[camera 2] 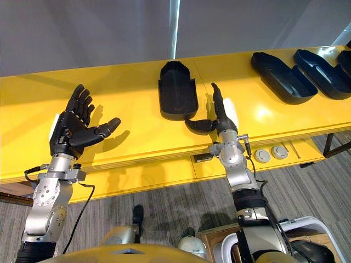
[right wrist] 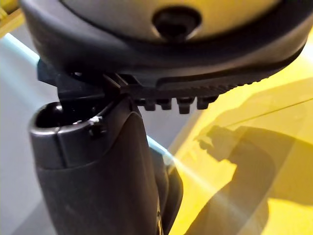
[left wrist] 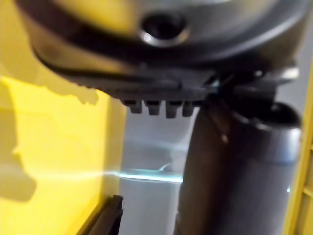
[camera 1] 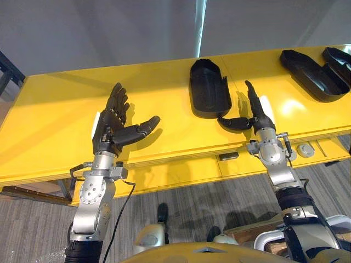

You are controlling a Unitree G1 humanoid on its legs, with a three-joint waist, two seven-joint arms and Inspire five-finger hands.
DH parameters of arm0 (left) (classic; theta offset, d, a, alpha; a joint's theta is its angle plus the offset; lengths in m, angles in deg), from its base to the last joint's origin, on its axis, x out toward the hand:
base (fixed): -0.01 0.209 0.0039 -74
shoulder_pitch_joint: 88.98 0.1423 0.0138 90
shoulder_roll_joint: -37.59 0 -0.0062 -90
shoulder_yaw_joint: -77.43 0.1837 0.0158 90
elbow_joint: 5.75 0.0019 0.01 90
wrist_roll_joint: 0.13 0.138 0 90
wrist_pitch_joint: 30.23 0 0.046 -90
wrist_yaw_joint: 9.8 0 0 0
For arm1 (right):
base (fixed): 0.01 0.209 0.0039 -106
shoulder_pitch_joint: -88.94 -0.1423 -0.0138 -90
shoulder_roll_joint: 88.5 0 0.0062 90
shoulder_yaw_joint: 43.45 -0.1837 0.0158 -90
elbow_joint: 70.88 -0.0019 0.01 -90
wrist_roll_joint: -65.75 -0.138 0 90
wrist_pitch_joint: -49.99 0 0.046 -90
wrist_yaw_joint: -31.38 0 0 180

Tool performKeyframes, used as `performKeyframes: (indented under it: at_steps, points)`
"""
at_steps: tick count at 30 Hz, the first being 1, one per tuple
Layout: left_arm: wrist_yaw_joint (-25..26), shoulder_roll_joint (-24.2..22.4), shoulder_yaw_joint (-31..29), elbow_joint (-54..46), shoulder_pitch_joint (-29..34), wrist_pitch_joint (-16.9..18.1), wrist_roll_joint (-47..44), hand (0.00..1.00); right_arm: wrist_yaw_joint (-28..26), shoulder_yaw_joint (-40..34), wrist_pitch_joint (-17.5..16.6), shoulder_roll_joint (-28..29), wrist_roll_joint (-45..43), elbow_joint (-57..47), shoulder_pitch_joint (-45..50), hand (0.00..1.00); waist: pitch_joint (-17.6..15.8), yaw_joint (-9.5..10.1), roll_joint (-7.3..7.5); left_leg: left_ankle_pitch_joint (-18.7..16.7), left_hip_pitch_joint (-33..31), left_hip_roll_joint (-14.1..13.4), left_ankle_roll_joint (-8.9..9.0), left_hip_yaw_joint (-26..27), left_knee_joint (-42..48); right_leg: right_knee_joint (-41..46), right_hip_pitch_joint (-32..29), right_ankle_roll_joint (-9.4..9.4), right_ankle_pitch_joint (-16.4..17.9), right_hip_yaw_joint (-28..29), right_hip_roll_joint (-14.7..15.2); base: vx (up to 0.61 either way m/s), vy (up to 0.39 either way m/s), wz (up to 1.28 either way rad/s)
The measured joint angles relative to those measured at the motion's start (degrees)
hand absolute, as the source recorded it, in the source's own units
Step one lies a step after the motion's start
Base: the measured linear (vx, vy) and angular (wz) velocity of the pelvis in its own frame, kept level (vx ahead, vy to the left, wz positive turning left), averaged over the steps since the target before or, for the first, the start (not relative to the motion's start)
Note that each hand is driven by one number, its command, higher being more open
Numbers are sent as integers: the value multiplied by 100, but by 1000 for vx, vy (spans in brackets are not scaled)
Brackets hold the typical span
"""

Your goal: Walk over and take three plastic housings, then place them on the shelf

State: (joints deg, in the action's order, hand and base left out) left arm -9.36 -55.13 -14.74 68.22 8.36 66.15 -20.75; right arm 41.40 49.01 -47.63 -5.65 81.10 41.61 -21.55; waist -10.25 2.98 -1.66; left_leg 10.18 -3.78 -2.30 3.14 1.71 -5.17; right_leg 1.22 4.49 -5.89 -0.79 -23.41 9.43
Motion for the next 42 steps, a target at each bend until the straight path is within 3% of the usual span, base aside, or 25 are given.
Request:
performKeyframes:
  at_steps: [15, 18, 23, 27, 33, 38, 42]
  points:
    - [-191, 0, 1, 0, 2, 0, -181, 100, 190, 25, 109, -11, -2, 18, -81, 100, -83, 0, -28, -5, 26, 5, -1, 29, -1, 60, -10, 19, 61, 12, 27, 0, -1, 0]
    - [-200, -1, 5, -1, 42, 26, -180, 100, 191, -88, 87, -7, -2, -614, 320, 100, -84, 15, -27, -23, 25, 4, -10, 59, 0, 24, -9, 17, 59, 31, 25, 6, -3, -1]
    - [-250, -197, -136, -290, 657, 290, -182, 100, 179, -925, -729, 416, -100, -2994, 1976, 100, -89, -52, 5, -128, 101, 0, -36, 287, 0, -52, -19, -40, 18, 231, 32, 56, -10, -21]
    - [-413, -375, -155, -554, 692, 633, -232, 100, 10, -1363, -1105, 880, -743, -3533, 2468, 100, -3, -328, 150, -256, 235, -38, 4, 536, -1, -109, 2, -39, 18, 433, 22, 46, -17, -29]
    - [-458, -532, 441, -956, 596, 1008, -425, 100, 143, -1422, -919, 1623, -1197, -3547, 3295, 100, 159, -557, 213, -449, 543, -74, -17, 1203, 0, -127, -50, -85, -20, 1088, 23, 45, 5, -58]
    - [-358, -572, 907, -1023, 539, 1016, -502, 100, 336, -1656, -779, 2005, -1408, -3647, 4097, 100, 346, -955, 177, -672, 844, -189, 56, 2095, 3, -171, -246, -102, -115, 1977, -82, 33, 14, -95]
    - [-59, -539, 1041, -621, 213, 970, -634, 100, 134, -2022, -786, 2125, -1662, -3896, 4711, 100, 471, -1313, 156, -812, 1032, -337, 189, 2865, 6, -317, -467, -109, -287, 2735, -303, 7, -18, -92]
